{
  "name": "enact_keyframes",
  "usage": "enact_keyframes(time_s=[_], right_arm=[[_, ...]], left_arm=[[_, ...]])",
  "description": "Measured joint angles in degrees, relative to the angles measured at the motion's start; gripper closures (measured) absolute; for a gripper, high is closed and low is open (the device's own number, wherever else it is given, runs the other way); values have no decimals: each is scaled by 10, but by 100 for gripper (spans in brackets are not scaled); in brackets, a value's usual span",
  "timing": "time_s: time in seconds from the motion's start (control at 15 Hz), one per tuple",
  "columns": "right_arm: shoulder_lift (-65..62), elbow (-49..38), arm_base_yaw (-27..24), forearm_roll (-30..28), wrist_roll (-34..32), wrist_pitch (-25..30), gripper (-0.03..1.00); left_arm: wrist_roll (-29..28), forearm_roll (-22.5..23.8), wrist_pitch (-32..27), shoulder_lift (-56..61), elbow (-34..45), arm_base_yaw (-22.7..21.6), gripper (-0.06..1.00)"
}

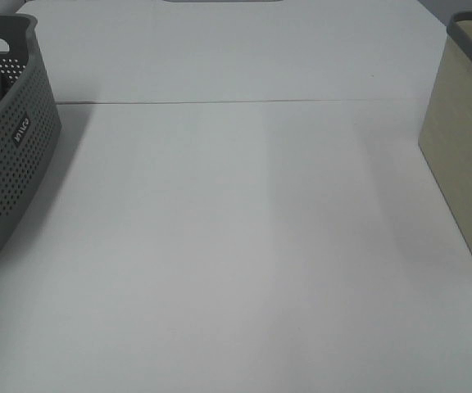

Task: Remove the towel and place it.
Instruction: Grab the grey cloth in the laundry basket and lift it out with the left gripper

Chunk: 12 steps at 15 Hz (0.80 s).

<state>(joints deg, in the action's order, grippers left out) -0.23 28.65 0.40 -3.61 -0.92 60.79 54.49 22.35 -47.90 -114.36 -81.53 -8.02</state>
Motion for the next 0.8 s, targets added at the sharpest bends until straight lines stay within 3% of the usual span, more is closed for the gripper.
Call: enact_keyframes(time_s=[0.13,0.4,0.53,0.67,0.8], right_arm=[[0,0,0,0,0,0,20],[0,0,0,0,0,0,20],[0,0,0,0,0,0,20],[0,0,0,0,0,0,20],[0,0,0,0,0,0,20]], left_arm=[[-1,2,-7,2,-1,0,94],[-1,2,-33,86,-1,15,94],[-1,-31,-31,141,-1,23,94],[-1,-69,-32,194,-1,54,94],[-1,-55,-32,227,-1,89,94]])
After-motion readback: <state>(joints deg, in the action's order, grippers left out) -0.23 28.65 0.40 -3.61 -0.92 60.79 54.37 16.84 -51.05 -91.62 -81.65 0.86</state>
